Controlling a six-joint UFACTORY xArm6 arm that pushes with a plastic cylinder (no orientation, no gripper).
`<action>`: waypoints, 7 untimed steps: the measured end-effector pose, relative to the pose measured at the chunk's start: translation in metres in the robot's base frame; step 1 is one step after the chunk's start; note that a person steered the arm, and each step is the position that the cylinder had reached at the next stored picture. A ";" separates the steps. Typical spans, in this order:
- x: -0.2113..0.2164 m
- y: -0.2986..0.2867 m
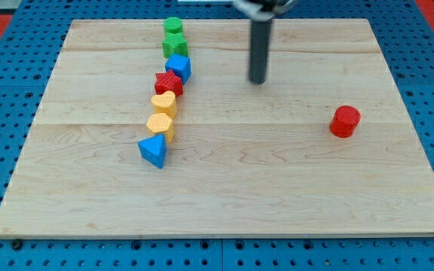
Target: Move the red circle below the blue triangle
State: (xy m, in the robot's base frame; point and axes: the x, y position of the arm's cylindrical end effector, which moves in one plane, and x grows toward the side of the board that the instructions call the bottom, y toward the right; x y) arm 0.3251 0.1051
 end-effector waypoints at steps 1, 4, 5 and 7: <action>0.024 0.099; 0.147 0.080; 0.168 0.029; 0.210 -0.081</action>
State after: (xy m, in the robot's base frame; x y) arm 0.5348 0.0238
